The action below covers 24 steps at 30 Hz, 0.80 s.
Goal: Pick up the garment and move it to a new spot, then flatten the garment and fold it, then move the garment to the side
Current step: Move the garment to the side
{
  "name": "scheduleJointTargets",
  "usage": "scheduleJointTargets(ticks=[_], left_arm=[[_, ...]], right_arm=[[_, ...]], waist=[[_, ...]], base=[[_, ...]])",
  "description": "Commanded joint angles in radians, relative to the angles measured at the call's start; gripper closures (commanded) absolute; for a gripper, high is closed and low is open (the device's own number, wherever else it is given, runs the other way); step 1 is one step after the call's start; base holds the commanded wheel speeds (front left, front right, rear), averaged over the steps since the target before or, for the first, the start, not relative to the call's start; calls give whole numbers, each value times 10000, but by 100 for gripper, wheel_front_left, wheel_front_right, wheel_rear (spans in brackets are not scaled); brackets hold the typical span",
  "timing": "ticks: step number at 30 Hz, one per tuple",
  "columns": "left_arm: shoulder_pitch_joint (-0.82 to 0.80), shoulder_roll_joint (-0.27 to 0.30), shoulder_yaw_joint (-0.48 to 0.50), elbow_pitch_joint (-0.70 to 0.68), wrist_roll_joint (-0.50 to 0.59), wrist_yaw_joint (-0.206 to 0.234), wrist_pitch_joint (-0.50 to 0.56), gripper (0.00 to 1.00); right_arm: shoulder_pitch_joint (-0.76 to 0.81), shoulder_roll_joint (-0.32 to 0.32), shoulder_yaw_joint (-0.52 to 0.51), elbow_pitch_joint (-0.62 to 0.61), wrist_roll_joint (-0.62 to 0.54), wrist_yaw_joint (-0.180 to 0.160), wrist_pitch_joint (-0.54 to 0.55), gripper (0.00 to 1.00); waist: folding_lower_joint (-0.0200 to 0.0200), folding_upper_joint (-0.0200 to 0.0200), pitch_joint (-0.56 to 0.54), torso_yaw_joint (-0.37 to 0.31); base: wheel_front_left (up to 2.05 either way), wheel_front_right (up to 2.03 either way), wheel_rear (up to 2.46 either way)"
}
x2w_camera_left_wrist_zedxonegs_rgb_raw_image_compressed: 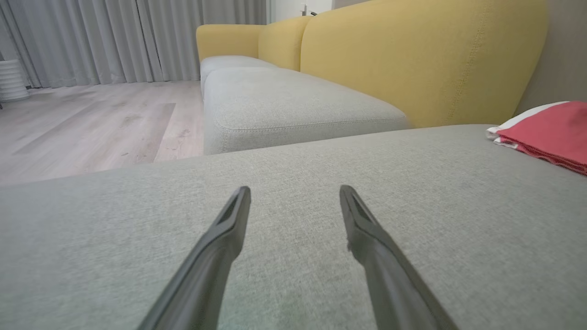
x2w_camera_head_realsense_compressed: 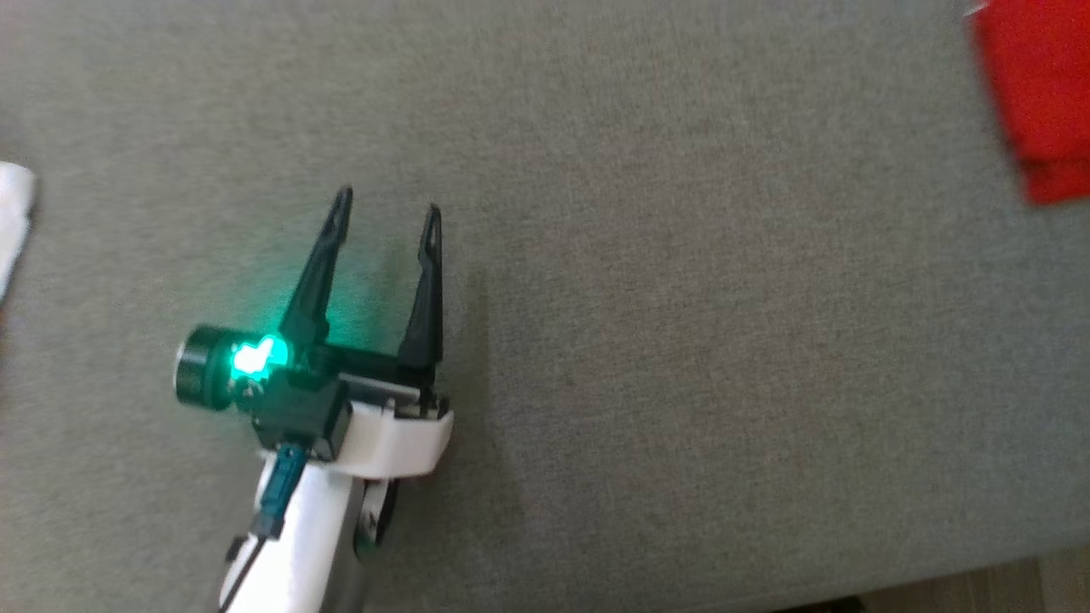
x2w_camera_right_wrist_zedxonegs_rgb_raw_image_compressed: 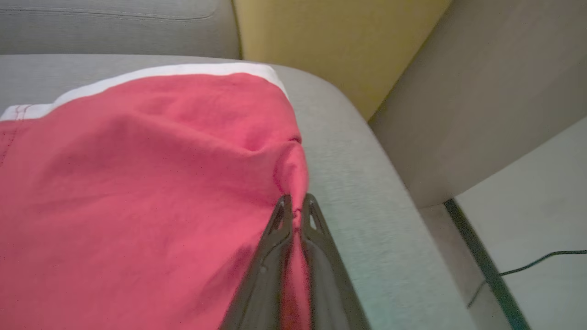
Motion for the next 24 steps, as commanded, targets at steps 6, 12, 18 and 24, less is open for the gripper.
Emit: scheduleJointTargets(ticks=[6,12,18,24], left_arm=[[-546,120,140,-281,74,-137,-51,0],[-385,50,99,-96,-123,-27,-51,0],[266,-22,240,192,-515,275,-51,0],[1068,-60,542,586,-1074,513,-51,0]], right_arm=[[-501,-868,-1478,-265,-1736,67,-624,0],[-254,511,-2252,-939,-3187,67,-1249,0],[1132,3030,-1668,-1930,-3497,67,-2177,0],[3089,4562,-59,-2298,-2850,67,-2973,0]], waist=[[-2,0,729,-189],[-2,0,-81,68],[-2,0,-1559,356],[-2,0,-3373,747]], base=[[0,0,0],[0,0,0],[0,0,0],[0,0,0]])
